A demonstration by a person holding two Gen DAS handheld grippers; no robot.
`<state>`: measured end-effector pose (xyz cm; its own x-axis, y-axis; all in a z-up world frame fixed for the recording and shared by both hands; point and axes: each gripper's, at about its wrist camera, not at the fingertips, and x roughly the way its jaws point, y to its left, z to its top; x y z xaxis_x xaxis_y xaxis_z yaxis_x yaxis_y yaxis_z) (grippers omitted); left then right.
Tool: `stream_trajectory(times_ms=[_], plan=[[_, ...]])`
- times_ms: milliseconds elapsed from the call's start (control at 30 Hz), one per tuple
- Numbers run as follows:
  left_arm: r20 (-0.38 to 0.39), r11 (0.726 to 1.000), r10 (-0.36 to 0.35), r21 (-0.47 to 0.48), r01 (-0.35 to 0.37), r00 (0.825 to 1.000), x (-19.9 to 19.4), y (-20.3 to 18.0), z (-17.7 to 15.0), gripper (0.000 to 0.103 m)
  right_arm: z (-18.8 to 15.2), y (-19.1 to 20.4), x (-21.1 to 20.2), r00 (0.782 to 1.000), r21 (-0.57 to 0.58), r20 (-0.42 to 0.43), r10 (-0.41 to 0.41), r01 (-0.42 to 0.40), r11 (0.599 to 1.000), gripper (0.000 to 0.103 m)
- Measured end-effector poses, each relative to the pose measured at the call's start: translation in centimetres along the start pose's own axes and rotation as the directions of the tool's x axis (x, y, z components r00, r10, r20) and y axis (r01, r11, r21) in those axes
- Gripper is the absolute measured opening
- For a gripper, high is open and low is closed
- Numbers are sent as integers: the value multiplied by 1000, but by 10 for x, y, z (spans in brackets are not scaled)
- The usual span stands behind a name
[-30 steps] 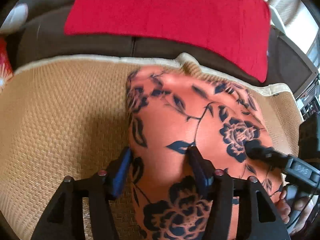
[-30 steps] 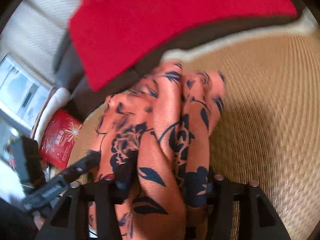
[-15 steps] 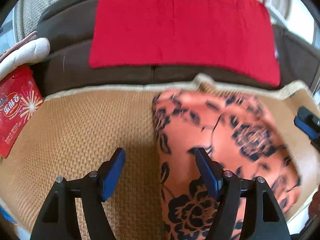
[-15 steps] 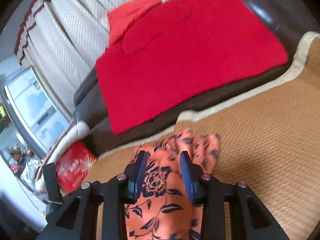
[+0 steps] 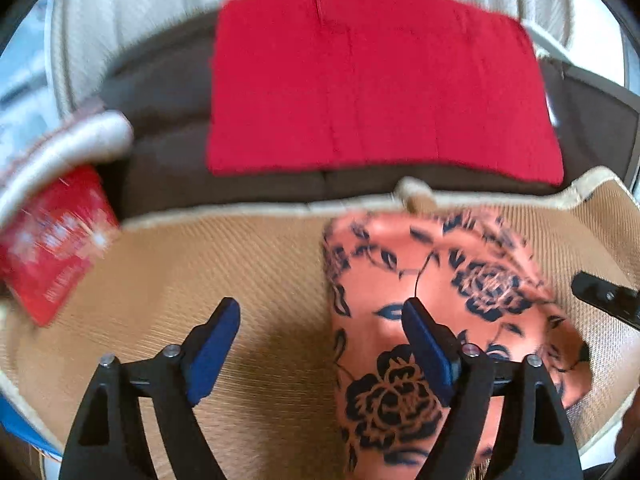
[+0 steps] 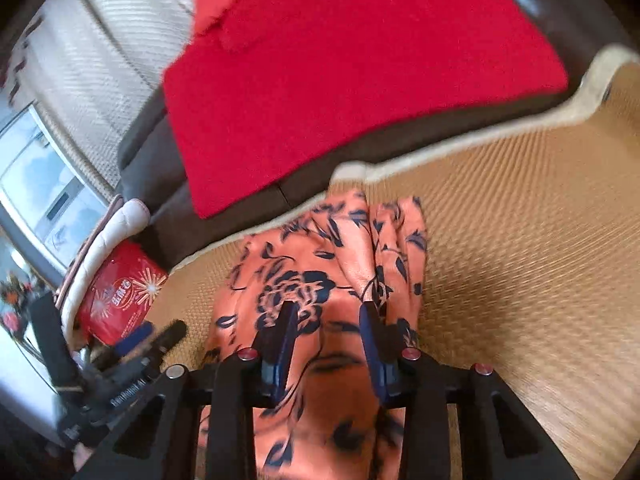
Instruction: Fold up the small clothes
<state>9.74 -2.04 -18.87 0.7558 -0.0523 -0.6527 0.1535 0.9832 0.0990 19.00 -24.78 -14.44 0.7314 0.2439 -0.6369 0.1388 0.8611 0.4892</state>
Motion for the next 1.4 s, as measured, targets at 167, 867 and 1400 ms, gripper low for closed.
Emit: stream_trajectory(times_ms=[167,867,1400], plan=[[137,996,75,29,-80,988,-73,-1,10,102,-20,33,-60,996,-57,87,-14,19,998,73],[301,994,107,-33,-102,948,-202,17,17,103,-43,117,-184,968,-237,249,-19,80,968,73],[348,994,106,-27,-103,931,-236,14,13,103,-58,143,-211,954,-285,298,-41,130,950,73]])
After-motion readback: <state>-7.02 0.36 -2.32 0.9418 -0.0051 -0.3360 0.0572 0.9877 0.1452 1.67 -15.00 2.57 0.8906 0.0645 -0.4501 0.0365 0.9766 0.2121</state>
